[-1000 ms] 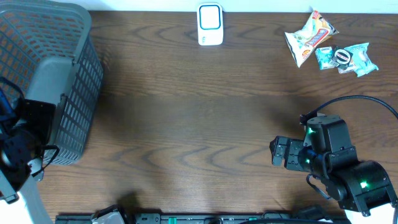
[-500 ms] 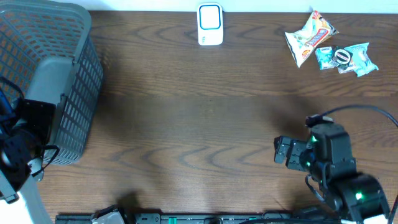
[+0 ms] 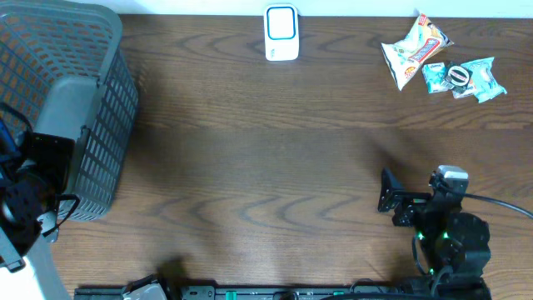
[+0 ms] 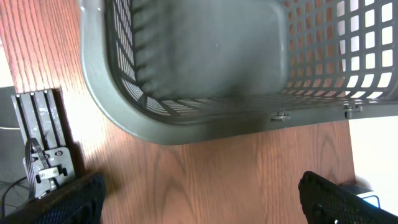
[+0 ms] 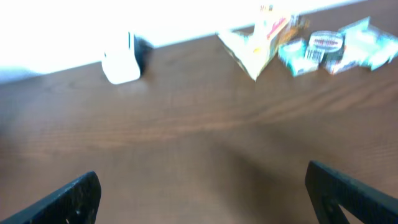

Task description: Scan the item barcode

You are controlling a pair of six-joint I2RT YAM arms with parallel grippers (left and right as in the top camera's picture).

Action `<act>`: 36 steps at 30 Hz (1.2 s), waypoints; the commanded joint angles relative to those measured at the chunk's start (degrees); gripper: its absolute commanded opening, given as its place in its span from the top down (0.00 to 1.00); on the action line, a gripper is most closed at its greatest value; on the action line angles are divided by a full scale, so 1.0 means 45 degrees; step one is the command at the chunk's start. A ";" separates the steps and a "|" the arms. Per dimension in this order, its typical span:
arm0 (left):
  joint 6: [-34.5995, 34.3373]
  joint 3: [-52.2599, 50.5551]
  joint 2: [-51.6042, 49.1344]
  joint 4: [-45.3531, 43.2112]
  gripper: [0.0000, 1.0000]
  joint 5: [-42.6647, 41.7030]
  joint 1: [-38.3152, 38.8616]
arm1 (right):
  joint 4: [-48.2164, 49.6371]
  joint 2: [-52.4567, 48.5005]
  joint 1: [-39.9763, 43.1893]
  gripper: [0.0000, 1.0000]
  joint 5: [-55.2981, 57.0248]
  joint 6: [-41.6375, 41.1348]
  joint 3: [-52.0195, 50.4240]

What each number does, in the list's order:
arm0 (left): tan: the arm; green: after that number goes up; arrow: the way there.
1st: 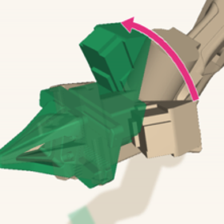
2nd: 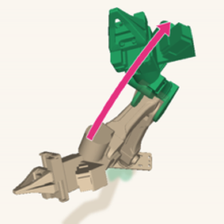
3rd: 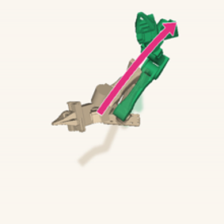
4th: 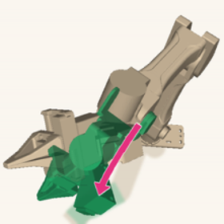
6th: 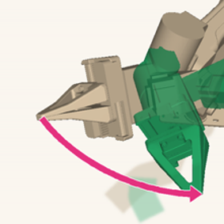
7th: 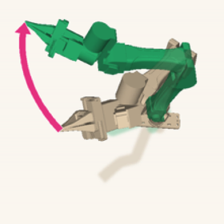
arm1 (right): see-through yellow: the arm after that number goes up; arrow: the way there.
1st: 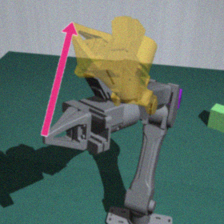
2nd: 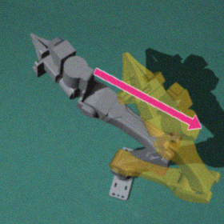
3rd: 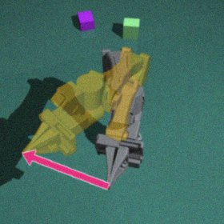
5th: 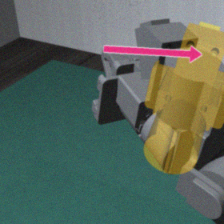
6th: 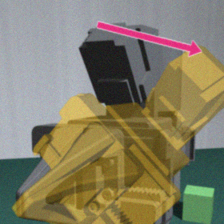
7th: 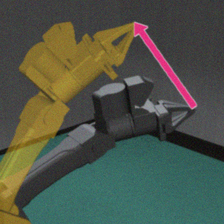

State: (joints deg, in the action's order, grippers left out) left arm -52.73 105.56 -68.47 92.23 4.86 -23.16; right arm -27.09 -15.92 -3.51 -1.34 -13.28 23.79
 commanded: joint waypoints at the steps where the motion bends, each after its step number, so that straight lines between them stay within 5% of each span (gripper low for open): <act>1: -0.0068 0.0068 0.0000 0.0597 0.02 0.0117 -0.0063 | 0.0685 0.0719 0.0325 0.01 -0.0117 0.0398 -0.0797; 16: -0.0068 0.0068 0.0000 0.0597 0.02 0.0117 -0.0063 | 0.6329 0.2934 0.0345 0.01 -0.0398 0.0403 -0.5153; 36: -0.0068 0.0068 0.0000 0.0597 0.02 0.0117 -0.0063 | 0.5110 0.3478 -0.0087 0.01 -0.0733 0.2409 -0.5217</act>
State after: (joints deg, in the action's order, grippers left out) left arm -52.73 105.56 -68.47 92.23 4.84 -23.16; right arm -3.70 -0.69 -2.96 -5.10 -4.01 0.38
